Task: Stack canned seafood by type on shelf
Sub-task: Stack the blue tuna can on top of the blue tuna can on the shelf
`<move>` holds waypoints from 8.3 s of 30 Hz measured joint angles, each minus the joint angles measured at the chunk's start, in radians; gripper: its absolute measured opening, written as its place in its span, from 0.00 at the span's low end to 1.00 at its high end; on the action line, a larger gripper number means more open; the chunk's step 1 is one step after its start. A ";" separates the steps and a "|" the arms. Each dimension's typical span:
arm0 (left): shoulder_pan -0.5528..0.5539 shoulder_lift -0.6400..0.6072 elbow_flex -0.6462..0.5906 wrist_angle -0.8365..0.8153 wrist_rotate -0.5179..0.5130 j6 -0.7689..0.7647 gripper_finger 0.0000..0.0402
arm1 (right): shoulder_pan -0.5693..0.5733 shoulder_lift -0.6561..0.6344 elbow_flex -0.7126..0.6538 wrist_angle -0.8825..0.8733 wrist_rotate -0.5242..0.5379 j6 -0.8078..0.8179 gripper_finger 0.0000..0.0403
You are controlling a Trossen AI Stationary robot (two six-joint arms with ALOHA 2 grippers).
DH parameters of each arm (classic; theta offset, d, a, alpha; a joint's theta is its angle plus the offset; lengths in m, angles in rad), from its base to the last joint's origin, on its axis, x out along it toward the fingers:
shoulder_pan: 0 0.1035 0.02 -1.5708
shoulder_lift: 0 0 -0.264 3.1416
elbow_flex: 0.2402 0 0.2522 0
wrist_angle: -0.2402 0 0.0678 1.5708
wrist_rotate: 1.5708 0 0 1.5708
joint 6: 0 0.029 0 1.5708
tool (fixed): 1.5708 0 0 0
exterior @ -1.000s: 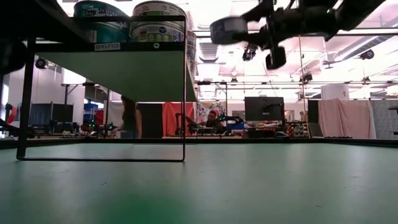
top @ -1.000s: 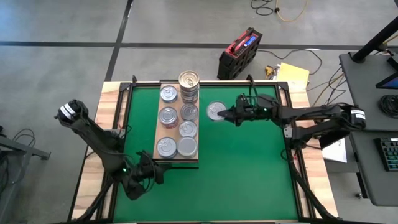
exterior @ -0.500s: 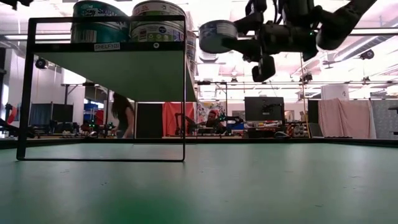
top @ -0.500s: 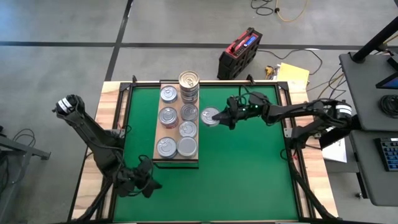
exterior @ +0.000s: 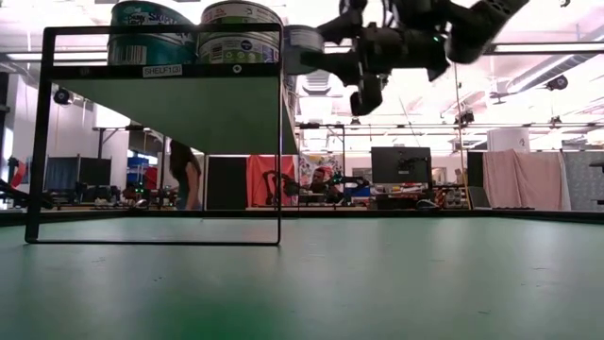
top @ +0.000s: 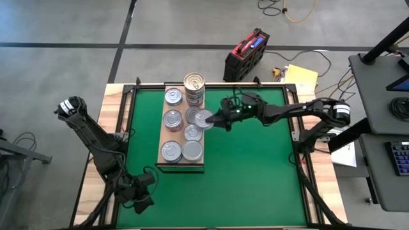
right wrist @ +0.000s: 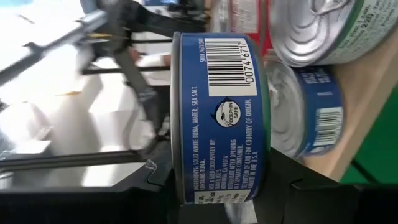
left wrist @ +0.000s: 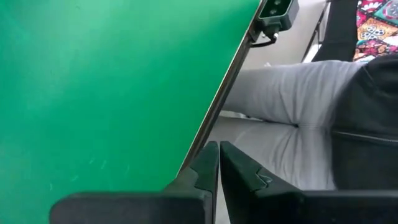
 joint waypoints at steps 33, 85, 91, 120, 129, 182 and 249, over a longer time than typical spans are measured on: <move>0.000 0.001 0.000 -0.110 -0.110 0.064 0.00 | 0.069 0.081 0.320 -0.643 0.033 -0.277 0.32; 0.000 0.001 0.000 -0.112 -0.186 0.063 0.00 | 0.089 0.179 0.411 -0.590 0.004 -0.290 0.38; 0.000 0.001 0.000 -0.112 -0.203 0.063 0.00 | 0.089 0.179 0.434 -0.596 0.004 -0.302 0.38; 0.001 0.002 0.000 -0.147 -0.238 0.063 0.00 | 0.100 0.178 0.529 -0.772 0.004 -0.356 0.58; 0.001 0.002 0.000 -0.149 -0.238 0.063 0.00 | 0.100 0.178 0.529 -0.832 0.023 -0.401 0.58; 0.000 0.002 0.000 -0.165 -0.235 0.089 0.00 | 0.139 0.184 0.529 -0.877 0.161 -0.537 0.62; 0.006 0.000 0.690 -0.833 -0.433 0.266 0.00 | 0.125 0.029 0.528 -0.992 0.321 -0.873 0.03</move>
